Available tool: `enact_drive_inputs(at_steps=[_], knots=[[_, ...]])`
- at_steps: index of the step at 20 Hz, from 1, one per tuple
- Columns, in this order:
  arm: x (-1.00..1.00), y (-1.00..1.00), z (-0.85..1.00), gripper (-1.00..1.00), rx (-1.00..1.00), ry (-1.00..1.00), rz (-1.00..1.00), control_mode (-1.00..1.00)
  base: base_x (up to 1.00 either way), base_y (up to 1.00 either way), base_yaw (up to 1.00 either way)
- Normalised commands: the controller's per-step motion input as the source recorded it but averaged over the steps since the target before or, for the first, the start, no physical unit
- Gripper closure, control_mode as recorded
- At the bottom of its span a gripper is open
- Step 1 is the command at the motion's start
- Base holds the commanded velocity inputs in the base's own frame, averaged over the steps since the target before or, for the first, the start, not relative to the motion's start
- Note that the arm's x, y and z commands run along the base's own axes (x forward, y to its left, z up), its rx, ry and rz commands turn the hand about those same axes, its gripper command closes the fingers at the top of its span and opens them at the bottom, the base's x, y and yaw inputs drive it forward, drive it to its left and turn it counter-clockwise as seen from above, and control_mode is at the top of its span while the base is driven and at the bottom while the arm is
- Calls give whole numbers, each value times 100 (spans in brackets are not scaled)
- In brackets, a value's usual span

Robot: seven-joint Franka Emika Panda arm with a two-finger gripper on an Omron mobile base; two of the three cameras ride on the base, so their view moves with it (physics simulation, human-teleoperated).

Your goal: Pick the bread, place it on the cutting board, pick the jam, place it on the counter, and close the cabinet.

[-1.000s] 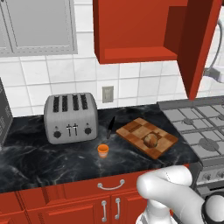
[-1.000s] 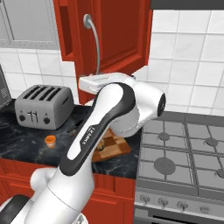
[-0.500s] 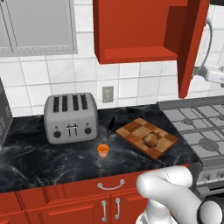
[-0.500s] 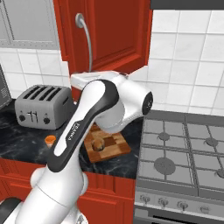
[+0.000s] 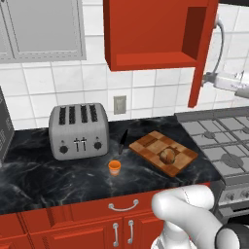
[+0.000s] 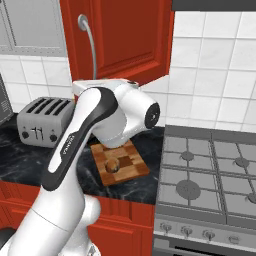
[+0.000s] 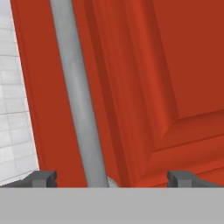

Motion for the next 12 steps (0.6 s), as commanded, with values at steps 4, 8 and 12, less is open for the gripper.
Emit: enact_drive_inputs(at_steps=[4, 8, 12], knots=[[17, 21, 0, -100, 0, 0, -7, -100, 0, 0, 0], [13, 20, 0, -100, 0, -1, -7, -100, 0, 0, 0], [12, 21, 0, -100, 0, -1, -7, -100, 0, 0, 0]])
